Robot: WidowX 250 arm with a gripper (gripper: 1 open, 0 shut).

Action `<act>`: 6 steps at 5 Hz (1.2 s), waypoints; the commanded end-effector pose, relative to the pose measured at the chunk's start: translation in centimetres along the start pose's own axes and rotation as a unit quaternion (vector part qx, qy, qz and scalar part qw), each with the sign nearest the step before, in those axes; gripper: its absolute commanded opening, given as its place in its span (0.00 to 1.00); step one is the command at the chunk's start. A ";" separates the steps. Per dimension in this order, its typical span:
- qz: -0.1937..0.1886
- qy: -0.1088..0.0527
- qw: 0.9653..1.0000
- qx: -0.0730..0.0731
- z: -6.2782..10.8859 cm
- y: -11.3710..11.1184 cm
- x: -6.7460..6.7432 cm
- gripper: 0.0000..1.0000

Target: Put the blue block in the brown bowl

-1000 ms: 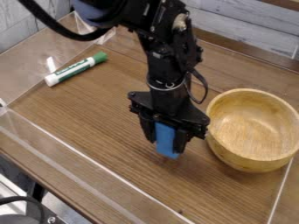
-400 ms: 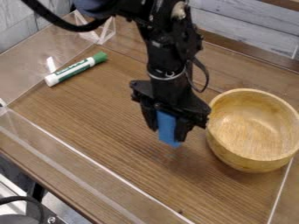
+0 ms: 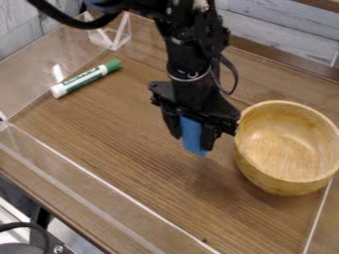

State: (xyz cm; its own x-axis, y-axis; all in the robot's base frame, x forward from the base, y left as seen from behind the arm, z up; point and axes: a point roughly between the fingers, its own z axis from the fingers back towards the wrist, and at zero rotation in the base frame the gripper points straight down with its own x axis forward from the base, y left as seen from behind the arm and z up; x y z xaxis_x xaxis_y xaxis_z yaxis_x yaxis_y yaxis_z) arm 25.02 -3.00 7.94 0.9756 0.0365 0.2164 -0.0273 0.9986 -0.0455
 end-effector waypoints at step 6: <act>-0.027 -0.085 0.996 -0.029 1.4 -9.5 2.7 0.00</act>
State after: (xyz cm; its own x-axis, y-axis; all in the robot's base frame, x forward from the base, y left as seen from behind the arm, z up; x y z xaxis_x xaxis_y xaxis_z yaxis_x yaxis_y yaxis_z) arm 26.55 -11.72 8.62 0.9451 -0.0142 0.3265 0.0354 0.9976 -0.0590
